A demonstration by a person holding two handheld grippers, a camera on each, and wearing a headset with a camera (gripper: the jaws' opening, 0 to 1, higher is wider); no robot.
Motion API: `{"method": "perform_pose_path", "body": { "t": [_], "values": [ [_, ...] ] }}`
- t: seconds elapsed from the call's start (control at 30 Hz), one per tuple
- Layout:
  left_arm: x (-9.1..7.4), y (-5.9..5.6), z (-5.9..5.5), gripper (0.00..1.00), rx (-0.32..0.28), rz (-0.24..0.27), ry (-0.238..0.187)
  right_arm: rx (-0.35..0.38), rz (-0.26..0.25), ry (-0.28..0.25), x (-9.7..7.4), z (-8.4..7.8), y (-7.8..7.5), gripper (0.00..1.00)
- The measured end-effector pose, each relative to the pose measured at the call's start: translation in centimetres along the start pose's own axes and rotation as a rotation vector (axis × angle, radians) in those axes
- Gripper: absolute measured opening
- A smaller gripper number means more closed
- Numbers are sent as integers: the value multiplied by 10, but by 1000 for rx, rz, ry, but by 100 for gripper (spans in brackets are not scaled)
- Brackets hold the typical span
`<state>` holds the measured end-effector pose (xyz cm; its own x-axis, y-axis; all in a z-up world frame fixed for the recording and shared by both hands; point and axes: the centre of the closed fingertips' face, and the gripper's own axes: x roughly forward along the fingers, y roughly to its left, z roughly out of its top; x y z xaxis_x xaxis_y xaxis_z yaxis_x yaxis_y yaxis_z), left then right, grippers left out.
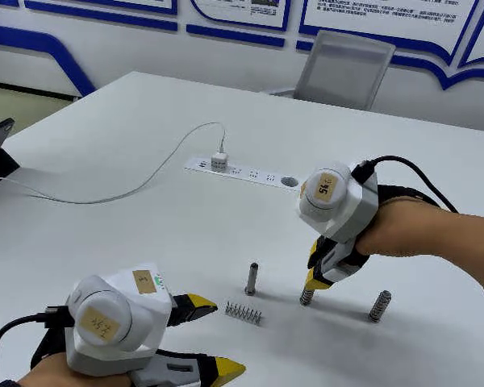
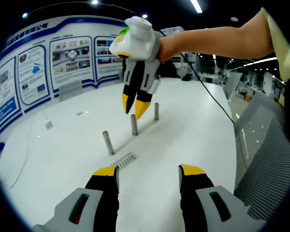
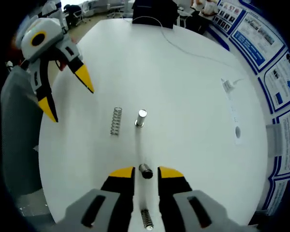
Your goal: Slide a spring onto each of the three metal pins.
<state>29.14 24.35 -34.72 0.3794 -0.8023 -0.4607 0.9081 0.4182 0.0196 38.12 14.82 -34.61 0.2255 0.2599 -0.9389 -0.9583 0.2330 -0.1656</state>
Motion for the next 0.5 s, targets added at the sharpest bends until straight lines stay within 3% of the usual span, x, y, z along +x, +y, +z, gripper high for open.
{"method": "perform_pose_path", "body": {
  "t": [0.27,0.5],
  "values": [
    [-1,0,1,51,4,-1,2,-21,-16,-45,-8,17,5,20],
    [-1,-1,1,50,5,-2,3,-30,22,-70,2,29,23,20]
  ]
}}
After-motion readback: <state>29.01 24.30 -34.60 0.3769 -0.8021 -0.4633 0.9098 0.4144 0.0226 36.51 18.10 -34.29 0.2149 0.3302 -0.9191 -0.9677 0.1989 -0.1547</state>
